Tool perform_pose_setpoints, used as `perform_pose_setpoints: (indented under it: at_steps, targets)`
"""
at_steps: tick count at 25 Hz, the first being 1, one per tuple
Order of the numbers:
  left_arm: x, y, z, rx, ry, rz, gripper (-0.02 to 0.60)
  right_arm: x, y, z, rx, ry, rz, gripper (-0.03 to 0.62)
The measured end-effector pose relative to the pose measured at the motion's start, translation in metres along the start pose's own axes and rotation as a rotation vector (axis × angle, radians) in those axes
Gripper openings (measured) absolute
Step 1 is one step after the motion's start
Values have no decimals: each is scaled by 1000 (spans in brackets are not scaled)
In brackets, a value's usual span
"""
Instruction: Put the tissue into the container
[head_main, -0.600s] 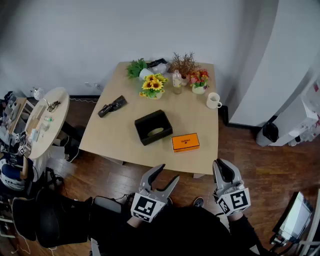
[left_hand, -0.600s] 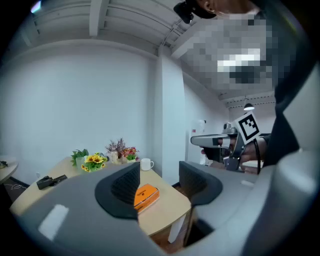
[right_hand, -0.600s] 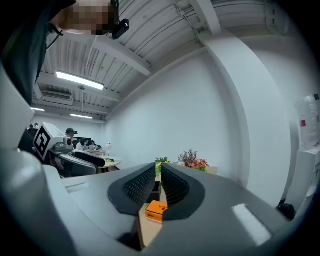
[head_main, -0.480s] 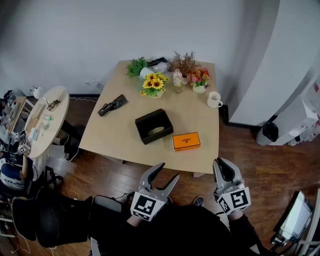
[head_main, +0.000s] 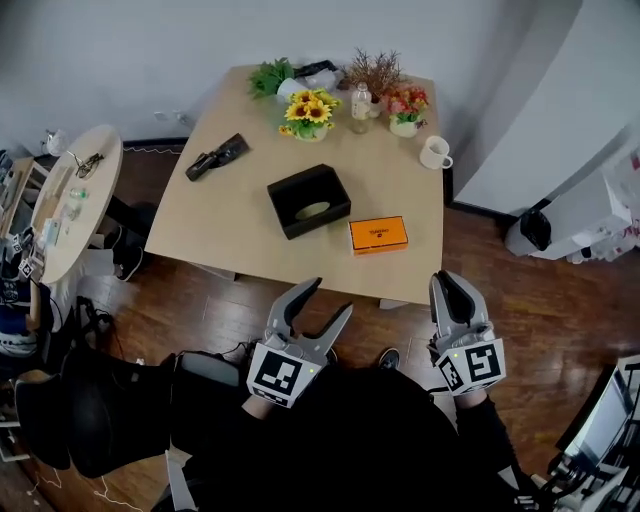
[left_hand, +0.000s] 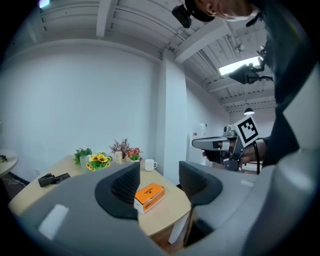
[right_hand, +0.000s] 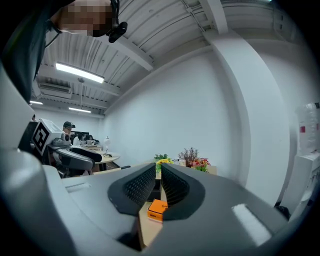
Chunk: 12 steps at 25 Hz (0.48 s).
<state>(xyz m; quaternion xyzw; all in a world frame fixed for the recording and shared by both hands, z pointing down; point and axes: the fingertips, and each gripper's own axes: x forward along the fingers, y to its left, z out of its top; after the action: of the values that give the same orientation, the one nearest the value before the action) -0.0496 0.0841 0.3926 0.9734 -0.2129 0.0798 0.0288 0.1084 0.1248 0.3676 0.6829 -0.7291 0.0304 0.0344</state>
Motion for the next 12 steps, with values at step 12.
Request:
perform_pose_setpoints:
  at_steps: [12]
  targets:
    - [-12,36,-33,-55,32,-33,230,22,22,-15,-48,88,-28,41]
